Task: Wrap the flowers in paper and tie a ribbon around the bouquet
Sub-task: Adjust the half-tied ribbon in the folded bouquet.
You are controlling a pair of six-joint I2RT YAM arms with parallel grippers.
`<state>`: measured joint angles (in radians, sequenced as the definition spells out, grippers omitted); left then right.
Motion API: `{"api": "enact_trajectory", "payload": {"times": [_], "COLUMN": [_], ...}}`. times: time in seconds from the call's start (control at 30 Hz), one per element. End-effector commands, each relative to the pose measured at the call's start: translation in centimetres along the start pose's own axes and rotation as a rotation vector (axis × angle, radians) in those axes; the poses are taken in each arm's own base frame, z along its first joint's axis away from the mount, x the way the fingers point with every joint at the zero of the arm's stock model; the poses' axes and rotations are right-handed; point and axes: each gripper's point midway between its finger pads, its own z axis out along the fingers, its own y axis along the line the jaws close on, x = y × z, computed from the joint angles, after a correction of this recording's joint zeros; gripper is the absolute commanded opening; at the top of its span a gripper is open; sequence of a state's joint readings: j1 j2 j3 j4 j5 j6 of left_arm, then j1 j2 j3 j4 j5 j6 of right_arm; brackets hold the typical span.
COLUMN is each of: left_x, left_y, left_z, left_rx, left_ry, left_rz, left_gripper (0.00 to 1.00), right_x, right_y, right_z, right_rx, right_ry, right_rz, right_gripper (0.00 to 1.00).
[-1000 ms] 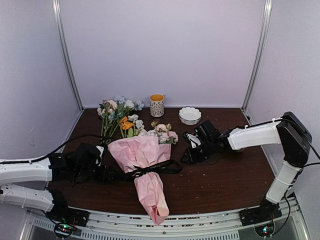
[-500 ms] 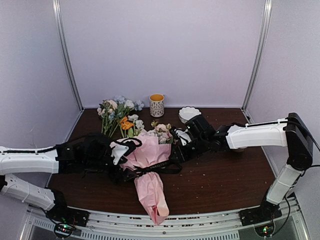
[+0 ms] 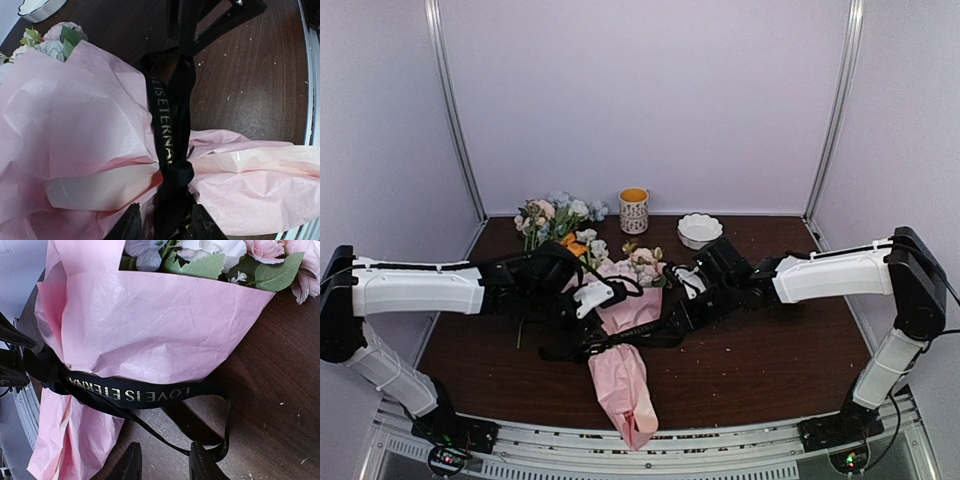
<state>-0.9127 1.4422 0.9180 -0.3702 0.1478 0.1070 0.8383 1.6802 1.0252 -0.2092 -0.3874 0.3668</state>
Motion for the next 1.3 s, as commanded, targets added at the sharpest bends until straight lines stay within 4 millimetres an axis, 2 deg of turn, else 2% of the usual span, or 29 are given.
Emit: {"api": "enact_trajectory", "payload": {"times": [0.0,0.17,0.2,0.23,0.3,0.33,0.5,0.6,0.67,0.77,0.9,1.03,1.17,1.2,1.23,1.27], "left_x": [1.2,1.6,1.6,1.7,1.7,1.3,-1.6,-1.4,-0.6,1.0,4.2,6.6,8.5,8.8,8.8,8.5], "left_y": [-0.6,-0.1,-0.1,0.0,0.2,0.4,-0.3,-1.3,-2.9,-6.0,-8.6,-9.9,-10.5,-11.0,-11.6,-12.2], "left_z": [0.2,0.6,0.7,0.7,0.5,0.0,-4.8,-6.7,-7.2,-7.0,-5.9,-5.6,-4.6,-4.3,-4.0,-3.8], "left_rx": [0.049,0.024,0.024,0.019,0.007,-0.005,-0.016,0.000,0.025,0.079,0.139,0.164,0.182,0.204,0.232,0.251], "left_ry": [0.091,0.112,0.114,0.121,0.130,0.122,-0.067,-0.093,-0.071,-0.030,0.064,0.148,0.217,0.239,0.259,0.272], "left_rz": [0.029,0.025,0.026,0.023,0.015,0.003,-0.009,-0.057,-0.084,-0.122,-0.225,-0.295,-0.317,-0.316,-0.304,-0.284], "left_gripper": [0.41,0.40,0.36,0.26,0.02,0.00,0.00,0.00,0.00,0.00,0.00,0.00,0.00,0.02,0.14,0.34], "right_x": [-0.6,-0.7,-0.7,-0.5,-0.6,-0.6,-0.7,-0.8,-0.8,-0.8,-0.6,-0.3,0.2,0.3,0.4,0.5], "right_y": [0.5,0.6,0.6,0.6,0.6,0.6,0.5,0.5,0.5,0.7,0.7,1.0,0.5,0.4,0.4,0.4], "right_z": [-0.8,-0.6,-0.5,-0.5,-0.6,-0.7,-0.6,-0.6,-0.5,-0.4,-0.1,0.2,0.9,1.1,1.3,1.5], "right_rx": [-0.019,-0.026,-0.025,-0.024,-0.024,-0.023,-0.019,-0.016,-0.016,-0.033,-0.035,-0.066,-0.055,-0.057,-0.060,-0.064], "right_ry": [-0.033,-0.027,-0.025,-0.021,-0.023,-0.024,-0.018,-0.017,-0.016,-0.015,-0.003,-0.007,0.005,0.012,0.017,0.019], "right_rz": [-0.015,-0.011,-0.011,-0.009,-0.011,-0.012,-0.022,-0.026,-0.024,-0.022,-0.008,0.011,0.028,0.037,0.048,0.055], "right_gripper": [0.33,0.33,0.33,0.33,0.33,0.33,0.34,0.39,0.43,0.46,0.48,0.53,0.60,0.62,0.64,0.68]}}
